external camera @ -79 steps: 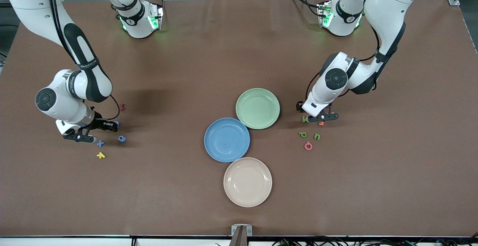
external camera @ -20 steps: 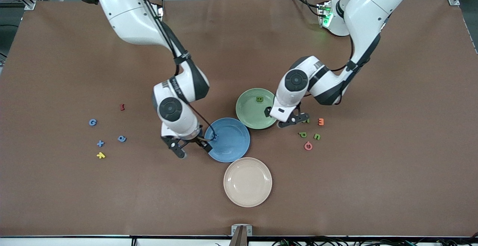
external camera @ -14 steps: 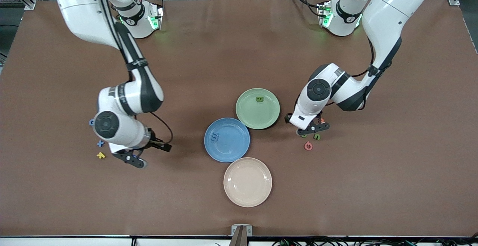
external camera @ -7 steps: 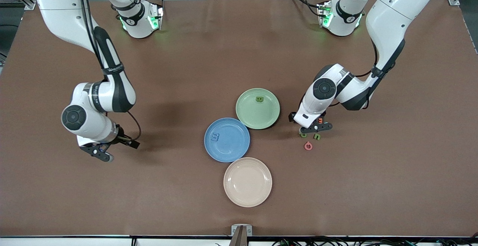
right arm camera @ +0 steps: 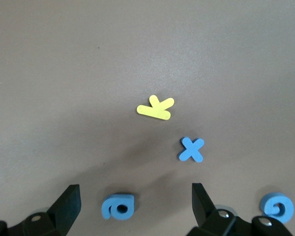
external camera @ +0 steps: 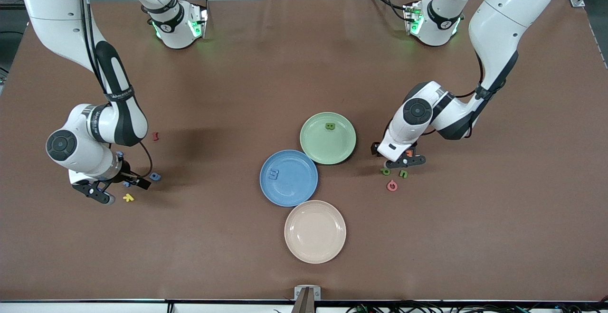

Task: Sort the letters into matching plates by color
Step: 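Grasp the blue a with the right gripper while the left gripper grasps green N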

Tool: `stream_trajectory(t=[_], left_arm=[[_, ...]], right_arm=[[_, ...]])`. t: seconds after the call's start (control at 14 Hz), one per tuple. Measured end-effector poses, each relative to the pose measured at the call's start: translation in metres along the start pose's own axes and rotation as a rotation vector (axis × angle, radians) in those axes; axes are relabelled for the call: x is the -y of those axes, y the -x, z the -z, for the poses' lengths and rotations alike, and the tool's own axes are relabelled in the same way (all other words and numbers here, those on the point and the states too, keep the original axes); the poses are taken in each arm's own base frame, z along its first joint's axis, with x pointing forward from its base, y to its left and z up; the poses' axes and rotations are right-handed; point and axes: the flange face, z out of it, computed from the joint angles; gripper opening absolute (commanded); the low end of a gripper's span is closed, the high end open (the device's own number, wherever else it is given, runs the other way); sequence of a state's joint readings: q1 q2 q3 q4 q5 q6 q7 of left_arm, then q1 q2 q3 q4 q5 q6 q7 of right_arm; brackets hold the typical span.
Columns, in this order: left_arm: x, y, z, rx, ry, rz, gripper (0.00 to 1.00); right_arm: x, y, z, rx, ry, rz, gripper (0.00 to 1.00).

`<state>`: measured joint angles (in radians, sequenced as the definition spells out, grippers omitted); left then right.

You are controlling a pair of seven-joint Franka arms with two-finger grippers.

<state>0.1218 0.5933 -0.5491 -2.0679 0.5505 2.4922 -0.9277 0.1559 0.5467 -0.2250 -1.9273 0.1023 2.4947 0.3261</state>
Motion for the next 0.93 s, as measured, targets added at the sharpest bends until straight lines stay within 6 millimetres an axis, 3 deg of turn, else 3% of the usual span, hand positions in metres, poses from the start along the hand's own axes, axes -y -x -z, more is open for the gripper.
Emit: stream_trajectory(t=[0.64, 0.79, 0.93], left_arm=[[-0.006, 0.002, 0.002, -0.012, 0.027, -0.008, 0.26], [-0.006, 0.002, 0.002, -0.012, 0.027, -0.008, 0.23], [-0.006, 0.002, 0.002, -0.013, 0.027, -0.007, 0.23]], right_arm=[[0.024, 0.022, -0.037, 0.037, -0.013, 0.026, 0.97], [0.023, 0.025, -0.042, 0.047, -0.01, 0.024, 0.96], [0.021, 0.029, -0.046, 0.055, -0.007, 0.021, 0.86]])
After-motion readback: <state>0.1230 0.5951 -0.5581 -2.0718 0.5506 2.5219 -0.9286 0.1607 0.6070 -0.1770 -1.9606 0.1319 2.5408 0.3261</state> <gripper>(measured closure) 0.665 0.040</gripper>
